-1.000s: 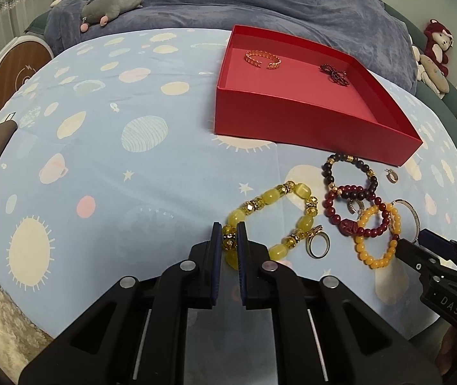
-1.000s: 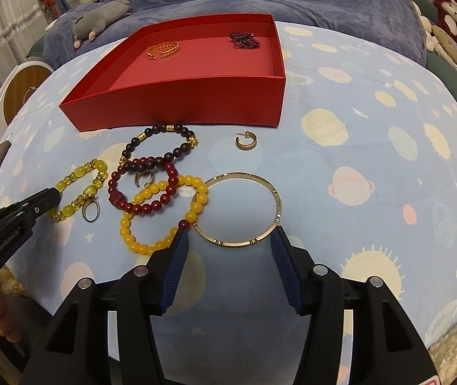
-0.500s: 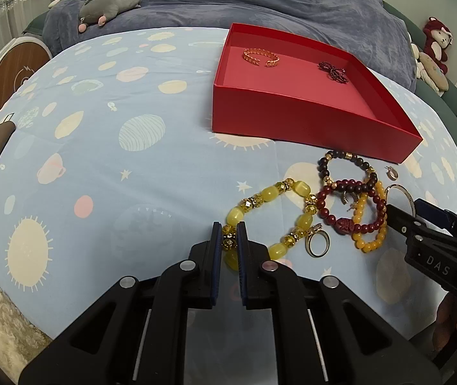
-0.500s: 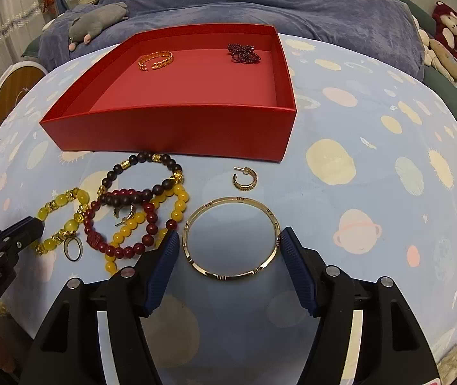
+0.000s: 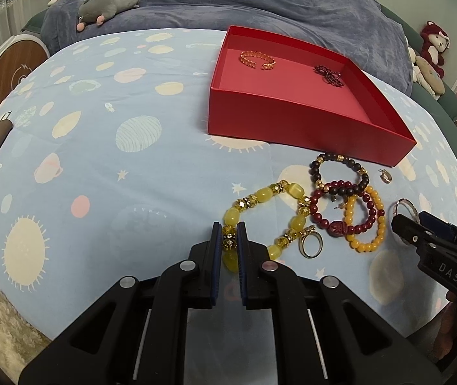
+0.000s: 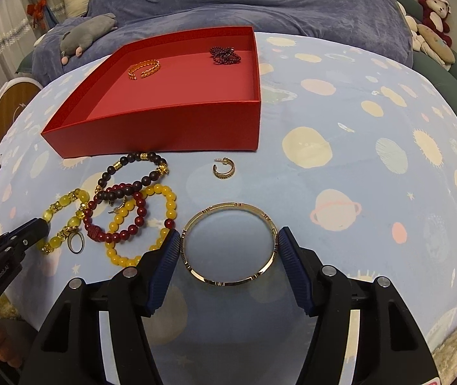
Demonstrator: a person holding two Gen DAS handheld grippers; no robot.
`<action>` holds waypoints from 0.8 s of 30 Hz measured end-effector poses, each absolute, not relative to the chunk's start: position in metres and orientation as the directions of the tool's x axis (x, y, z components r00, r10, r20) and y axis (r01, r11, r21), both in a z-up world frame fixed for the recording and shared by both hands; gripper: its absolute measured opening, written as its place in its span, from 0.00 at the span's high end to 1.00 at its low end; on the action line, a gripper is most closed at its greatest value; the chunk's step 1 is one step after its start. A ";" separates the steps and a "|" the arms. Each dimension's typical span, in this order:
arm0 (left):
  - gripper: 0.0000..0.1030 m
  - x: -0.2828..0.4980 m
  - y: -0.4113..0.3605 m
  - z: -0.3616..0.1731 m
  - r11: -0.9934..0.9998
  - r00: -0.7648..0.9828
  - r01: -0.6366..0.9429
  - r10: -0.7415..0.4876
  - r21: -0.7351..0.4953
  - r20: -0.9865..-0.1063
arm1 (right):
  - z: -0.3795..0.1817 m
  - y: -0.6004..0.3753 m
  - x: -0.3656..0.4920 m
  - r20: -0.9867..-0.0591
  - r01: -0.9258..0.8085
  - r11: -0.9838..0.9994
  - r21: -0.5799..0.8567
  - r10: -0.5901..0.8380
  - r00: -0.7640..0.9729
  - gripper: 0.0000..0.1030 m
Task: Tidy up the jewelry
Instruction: 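Close the right tool on the thin gold bangle and lift it, then carry the yellow bracelet and gold bangle into the red box and open both tools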
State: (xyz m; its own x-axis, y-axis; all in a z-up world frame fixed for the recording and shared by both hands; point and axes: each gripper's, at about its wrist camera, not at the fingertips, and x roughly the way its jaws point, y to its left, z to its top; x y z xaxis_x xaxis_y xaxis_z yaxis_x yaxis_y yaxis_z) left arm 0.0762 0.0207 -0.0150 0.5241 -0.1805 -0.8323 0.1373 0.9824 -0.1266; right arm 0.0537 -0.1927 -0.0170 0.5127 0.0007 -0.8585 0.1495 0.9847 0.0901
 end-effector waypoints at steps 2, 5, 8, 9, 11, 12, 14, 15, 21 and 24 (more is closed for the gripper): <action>0.91 0.074 0.019 -0.013 0.981 0.527 0.146 -0.187 -0.129 -0.829 | -0.014 -0.196 0.048 -0.856 0.158 0.982 0.101 0.005 0.517 0.42; 0.91 0.072 0.017 -0.007 0.979 0.537 0.156 -0.196 -0.132 -0.820 | -0.008 -0.199 0.041 -0.853 0.166 0.980 0.113 0.009 0.522 0.42; 0.91 0.069 0.017 0.001 0.977 0.542 0.156 -0.210 -0.148 -0.814 | -0.003 -0.200 0.035 -0.851 0.170 0.977 0.128 0.020 0.526 0.42; 0.91 0.069 0.017 0.004 0.976 0.545 0.158 -0.215 -0.152 -0.811 | -0.001 -0.200 0.033 -0.849 0.171 0.977 0.131 0.021 0.528 0.42; 0.91 0.068 0.016 0.011 0.974 0.552 0.164 -0.221 -0.155 -0.804 | 0.005 -0.201 0.030 -0.844 0.169 0.976 0.140 0.028 0.536 0.42; 0.91 0.067 0.015 0.014 0.973 0.554 0.167 -0.226 -0.159 -0.801 | 0.007 -0.201 0.029 -0.841 0.168 0.975 0.144 0.031 0.539 0.42; 0.91 0.066 0.014 0.019 0.971 0.556 0.172 -0.233 -0.164 -0.798 | 0.011 -0.201 0.026 -0.837 0.165 0.975 0.152 0.038 0.545 0.42; 0.91 0.065 0.014 0.021 0.971 0.556 0.175 -0.236 -0.165 -0.797 | 0.013 -0.201 0.025 -0.836 0.164 0.974 0.155 0.040 0.548 0.42; 0.91 0.064 0.015 0.040 0.965 0.566 0.183 -0.261 -0.189 -0.782 | 0.018 -0.199 0.018 -0.832 0.152 0.973 0.173 0.062 0.551 0.42; 0.91 0.065 0.013 0.052 0.960 0.567 0.204 -0.276 -0.192 -0.776 | 0.021 -0.197 0.018 -0.832 0.145 0.974 0.173 0.066 0.551 0.42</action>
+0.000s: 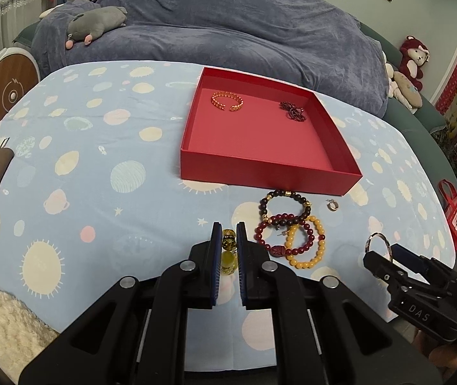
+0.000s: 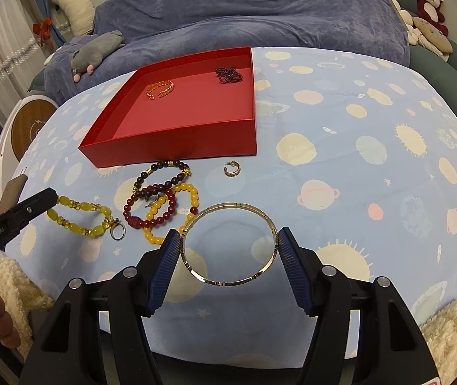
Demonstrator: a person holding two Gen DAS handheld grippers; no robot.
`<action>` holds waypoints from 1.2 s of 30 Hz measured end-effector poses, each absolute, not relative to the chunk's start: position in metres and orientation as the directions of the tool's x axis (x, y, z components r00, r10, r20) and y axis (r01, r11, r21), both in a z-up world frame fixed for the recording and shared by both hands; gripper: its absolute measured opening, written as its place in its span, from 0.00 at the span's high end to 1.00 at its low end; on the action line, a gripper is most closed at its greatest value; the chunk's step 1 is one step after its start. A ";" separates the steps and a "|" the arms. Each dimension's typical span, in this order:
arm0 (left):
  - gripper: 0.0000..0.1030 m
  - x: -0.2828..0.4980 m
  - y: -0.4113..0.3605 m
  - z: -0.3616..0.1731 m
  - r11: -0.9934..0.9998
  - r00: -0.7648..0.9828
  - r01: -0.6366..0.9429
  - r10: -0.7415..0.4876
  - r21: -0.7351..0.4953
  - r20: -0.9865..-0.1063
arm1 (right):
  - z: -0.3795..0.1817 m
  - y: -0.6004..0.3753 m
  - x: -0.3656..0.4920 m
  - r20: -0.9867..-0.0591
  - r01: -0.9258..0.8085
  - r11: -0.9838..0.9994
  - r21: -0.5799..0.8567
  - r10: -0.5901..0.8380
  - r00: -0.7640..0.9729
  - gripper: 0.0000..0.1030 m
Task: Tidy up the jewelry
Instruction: 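Carry the yellow bracelet and gold bangle into the red box and open both tools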
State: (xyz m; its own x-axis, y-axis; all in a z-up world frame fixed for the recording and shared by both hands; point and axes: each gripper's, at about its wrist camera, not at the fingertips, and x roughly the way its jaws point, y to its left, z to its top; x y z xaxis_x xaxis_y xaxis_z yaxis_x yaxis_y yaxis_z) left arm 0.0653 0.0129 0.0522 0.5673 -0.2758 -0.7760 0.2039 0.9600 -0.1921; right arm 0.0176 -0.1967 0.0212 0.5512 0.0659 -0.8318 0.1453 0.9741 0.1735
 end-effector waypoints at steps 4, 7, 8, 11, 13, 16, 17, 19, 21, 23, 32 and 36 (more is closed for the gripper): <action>0.91 0.070 0.007 0.068 0.953 0.567 0.240 -0.291 -0.183 -0.771 | 0.024 -0.196 0.020 -0.830 0.140 0.974 0.176 0.070 0.553 0.42; 0.91 0.074 0.000 0.083 0.945 0.577 0.270 -0.310 -0.182 -0.756 | 0.029 -0.195 0.025 -0.827 0.132 0.976 0.171 0.069 0.558 0.42; 0.91 0.077 -0.002 0.089 0.943 0.581 0.279 -0.317 -0.182 -0.750 | 0.031 -0.195 0.028 -0.825 0.130 0.976 0.173 0.072 0.561 0.42; 0.91 0.089 -0.009 0.104 0.932 0.589 0.304 -0.348 -0.199 -0.730 | 0.041 -0.197 0.040 -0.814 0.120 0.975 0.186 0.085 0.575 0.42; 0.91 0.099 -0.015 0.116 0.926 0.602 0.324 -0.360 -0.194 -0.713 | 0.050 -0.197 0.052 -0.802 0.106 0.978 0.181 0.084 0.591 0.42; 0.91 0.121 -0.026 0.131 0.915 0.614 0.345 -0.387 -0.207 -0.688 | 0.063 -0.199 0.074 -0.786 0.086 0.981 0.175 0.086 0.612 0.42; 0.91 0.128 -0.030 0.136 0.912 0.617 0.352 -0.394 -0.209 -0.681 | 0.068 -0.200 0.083 -0.781 0.082 0.981 0.177 0.089 0.618 0.42; 0.91 0.144 -0.039 0.142 0.910 0.629 0.367 -0.395 -0.193 -0.669 | 0.075 -0.201 0.102 -0.772 0.074 0.981 0.181 0.094 0.629 0.42; 0.91 0.162 -0.048 0.146 0.908 0.636 0.379 -0.396 -0.179 -0.662 | 0.080 -0.202 0.121 -0.765 0.068 0.981 0.182 0.098 0.636 0.42; 0.91 0.179 -0.054 0.146 0.909 0.642 0.380 -0.393 -0.172 -0.658 | 0.082 -0.203 0.142 -0.762 0.061 0.982 0.180 0.100 0.639 0.42; 0.91 0.252 -0.059 0.111 0.922 0.604 0.335 -0.370 -0.196 -0.706 | 0.063 -0.203 0.215 -0.775 0.057 0.981 0.186 0.110 0.623 0.42; 0.91 0.272 -0.059 0.091 0.928 0.584 0.316 -0.354 -0.197 -0.730 | 0.048 -0.206 0.237 -0.791 0.074 0.977 0.198 0.115 0.600 0.42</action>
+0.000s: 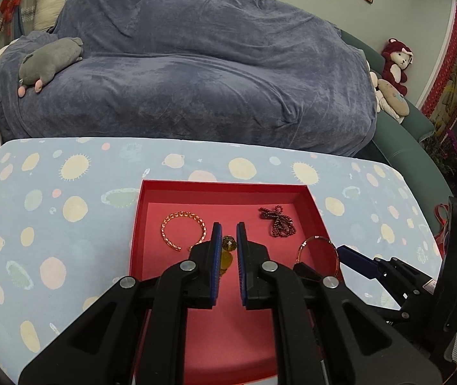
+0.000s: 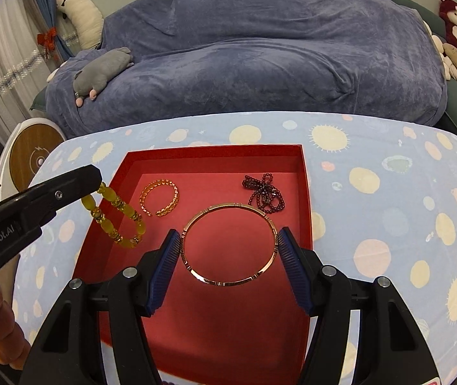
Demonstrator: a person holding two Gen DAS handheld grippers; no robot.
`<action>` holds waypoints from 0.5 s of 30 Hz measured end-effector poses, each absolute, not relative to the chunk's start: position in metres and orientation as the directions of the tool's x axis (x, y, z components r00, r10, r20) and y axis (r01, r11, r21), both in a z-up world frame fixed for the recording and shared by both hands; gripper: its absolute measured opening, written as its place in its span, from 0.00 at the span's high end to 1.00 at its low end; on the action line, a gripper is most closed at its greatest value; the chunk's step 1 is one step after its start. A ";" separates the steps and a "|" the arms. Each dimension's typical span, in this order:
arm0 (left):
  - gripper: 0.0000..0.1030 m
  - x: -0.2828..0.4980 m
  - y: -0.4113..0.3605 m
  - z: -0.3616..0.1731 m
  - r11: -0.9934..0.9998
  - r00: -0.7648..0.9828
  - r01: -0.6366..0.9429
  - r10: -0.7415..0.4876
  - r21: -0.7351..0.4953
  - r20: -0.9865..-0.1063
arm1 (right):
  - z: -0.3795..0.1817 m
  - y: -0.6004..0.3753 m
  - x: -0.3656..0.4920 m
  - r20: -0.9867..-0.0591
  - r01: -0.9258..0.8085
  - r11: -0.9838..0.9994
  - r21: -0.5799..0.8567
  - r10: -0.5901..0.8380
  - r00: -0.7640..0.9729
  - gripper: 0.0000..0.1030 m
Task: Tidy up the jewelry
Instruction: 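Carry the yellow bracelet and gold bangle into the red box and open both tools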
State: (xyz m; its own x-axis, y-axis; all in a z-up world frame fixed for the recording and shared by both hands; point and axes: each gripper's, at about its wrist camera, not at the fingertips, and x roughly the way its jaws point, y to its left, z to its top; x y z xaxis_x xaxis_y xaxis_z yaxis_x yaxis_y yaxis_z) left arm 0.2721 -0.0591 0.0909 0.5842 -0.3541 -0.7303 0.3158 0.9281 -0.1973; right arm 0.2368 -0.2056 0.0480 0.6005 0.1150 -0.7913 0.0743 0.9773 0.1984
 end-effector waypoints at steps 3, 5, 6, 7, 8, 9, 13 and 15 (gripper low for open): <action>0.91 0.283 -0.059 0.077 0.933 0.575 0.305 -0.341 -0.192 -0.744 | 0.037 -0.206 0.248 -0.804 0.083 0.977 0.198 0.113 0.584 0.41; 0.91 0.288 -0.058 0.068 0.935 0.565 0.297 -0.334 -0.191 -0.754 | 0.030 -0.205 0.255 -0.812 0.085 0.977 0.196 0.113 0.572 0.41; 0.91 0.290 -0.058 0.064 0.936 0.561 0.296 -0.331 -0.189 -0.759 | 0.027 -0.204 0.257 -0.816 0.085 0.978 0.192 0.111 0.567 0.41; 0.91 0.292 -0.058 0.061 0.939 0.559 0.291 -0.324 -0.185 -0.763 | 0.024 -0.203 0.259 -0.821 0.083 0.978 0.190 0.112 0.561 0.41; 0.91 0.293 -0.057 0.058 0.938 0.557 0.291 -0.326 -0.188 -0.764 | 0.021 -0.203 0.260 -0.825 0.079 0.979 0.189 0.115 0.554 0.41; 0.91 0.293 -0.057 0.055 0.938 0.557 0.289 -0.326 -0.190 -0.764 | 0.018 -0.202 0.261 -0.829 0.078 0.979 0.189 0.116 0.548 0.41; 0.84 0.294 -0.053 0.050 0.945 0.566 0.273 -0.311 -0.183 -0.764 | 0.014 -0.201 0.262 -0.831 0.072 0.981 0.178 0.111 0.546 0.41; 0.74 0.293 -0.051 0.049 0.949 0.572 0.261 -0.300 -0.178 -0.763 | 0.014 -0.200 0.261 -0.828 0.065 0.985 0.163 0.100 0.551 0.41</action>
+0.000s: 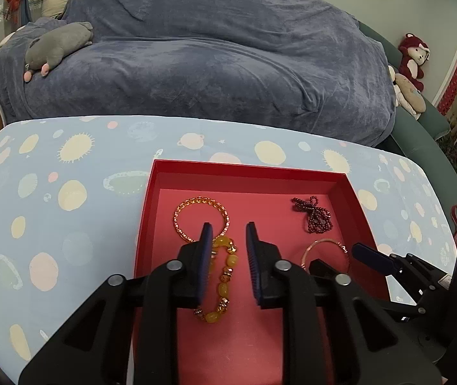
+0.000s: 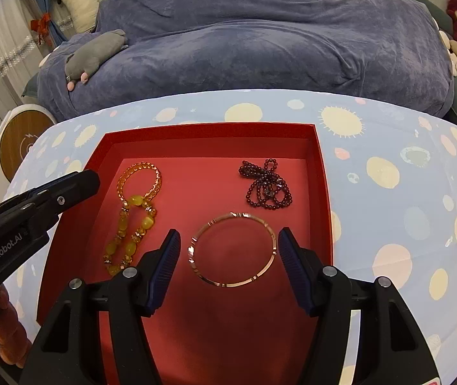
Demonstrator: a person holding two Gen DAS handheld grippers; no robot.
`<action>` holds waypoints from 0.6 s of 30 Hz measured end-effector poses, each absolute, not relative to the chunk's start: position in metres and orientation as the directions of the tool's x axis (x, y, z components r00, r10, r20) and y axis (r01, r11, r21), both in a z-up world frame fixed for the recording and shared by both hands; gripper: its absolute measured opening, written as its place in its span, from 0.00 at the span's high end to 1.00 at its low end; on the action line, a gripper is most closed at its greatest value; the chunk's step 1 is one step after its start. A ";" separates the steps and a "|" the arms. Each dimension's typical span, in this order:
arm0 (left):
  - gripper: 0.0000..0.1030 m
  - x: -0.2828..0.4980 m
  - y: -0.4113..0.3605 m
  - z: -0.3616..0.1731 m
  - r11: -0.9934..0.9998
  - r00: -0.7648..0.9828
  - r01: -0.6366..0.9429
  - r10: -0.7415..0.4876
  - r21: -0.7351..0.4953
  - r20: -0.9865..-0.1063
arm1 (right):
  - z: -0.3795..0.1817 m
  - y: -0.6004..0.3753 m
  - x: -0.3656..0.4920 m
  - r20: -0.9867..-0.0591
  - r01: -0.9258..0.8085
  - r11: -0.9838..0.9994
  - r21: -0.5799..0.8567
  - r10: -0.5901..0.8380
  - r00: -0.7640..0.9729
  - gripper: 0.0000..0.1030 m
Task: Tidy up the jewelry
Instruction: 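Carry the yellow bracelet and gold bangle into the red box and open both tools, then withdraw both tools from the red box toward the remaining bracelets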
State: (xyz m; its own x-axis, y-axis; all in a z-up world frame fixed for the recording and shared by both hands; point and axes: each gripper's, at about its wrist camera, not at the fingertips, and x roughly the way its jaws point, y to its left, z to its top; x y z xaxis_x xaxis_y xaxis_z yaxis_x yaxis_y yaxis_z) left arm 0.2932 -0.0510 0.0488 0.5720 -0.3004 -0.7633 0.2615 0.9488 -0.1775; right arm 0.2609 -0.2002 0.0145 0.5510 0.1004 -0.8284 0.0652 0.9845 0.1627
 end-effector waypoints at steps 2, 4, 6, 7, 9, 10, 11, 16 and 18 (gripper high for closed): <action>0.67 0.292 -0.048 0.049 0.951 0.579 0.251 -0.296 -0.179 -0.760 | 0.016 -0.200 0.260 -0.827 0.063 0.985 0.159 0.098 0.554 0.41; 0.66 0.290 -0.046 0.051 0.952 0.585 0.247 -0.294 -0.179 -0.756 | 0.019 -0.200 0.258 -0.823 0.059 0.987 0.152 0.093 0.561 0.41; 0.66 0.287 -0.043 0.054 0.953 0.591 0.247 -0.291 -0.175 -0.752 | 0.023 -0.200 0.255 -0.817 0.057 0.987 0.152 0.093 0.568 0.41; 0.66 0.285 -0.041 0.055 0.954 0.593 0.245 -0.287 -0.171 -0.752 | 0.026 -0.201 0.253 -0.815 0.058 0.986 0.156 0.095 0.572 0.41; 0.66 0.281 -0.038 0.059 0.955 0.597 0.243 -0.286 -0.170 -0.749 | 0.030 -0.202 0.249 -0.810 0.058 0.985 0.163 0.100 0.577 0.41; 0.66 0.278 -0.035 0.061 0.956 0.602 0.239 -0.282 -0.168 -0.747 | 0.033 -0.203 0.246 -0.807 0.059 0.985 0.163 0.099 0.582 0.41; 0.66 0.275 -0.033 0.062 0.957 0.606 0.236 -0.281 -0.169 -0.744 | 0.036 -0.203 0.243 -0.805 0.058 0.985 0.162 0.097 0.585 0.41; 0.66 0.256 -0.017 0.071 0.960 0.616 0.217 -0.274 -0.175 -0.739 | 0.050 -0.203 0.222 -0.794 0.054 0.988 0.145 0.083 0.603 0.41; 0.66 0.246 -0.013 0.074 0.962 0.619 0.215 -0.268 -0.169 -0.739 | 0.055 -0.203 0.210 -0.791 0.056 0.988 0.144 0.081 0.606 0.41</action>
State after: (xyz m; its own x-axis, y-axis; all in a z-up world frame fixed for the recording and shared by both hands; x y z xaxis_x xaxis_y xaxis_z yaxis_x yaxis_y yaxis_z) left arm 0.2462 -0.0129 0.0737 0.6189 -0.2675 -0.7385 0.2147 0.9620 -0.1686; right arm 0.2104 -0.2034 0.0548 0.6064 0.0810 -0.7911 0.0556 0.9881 0.1437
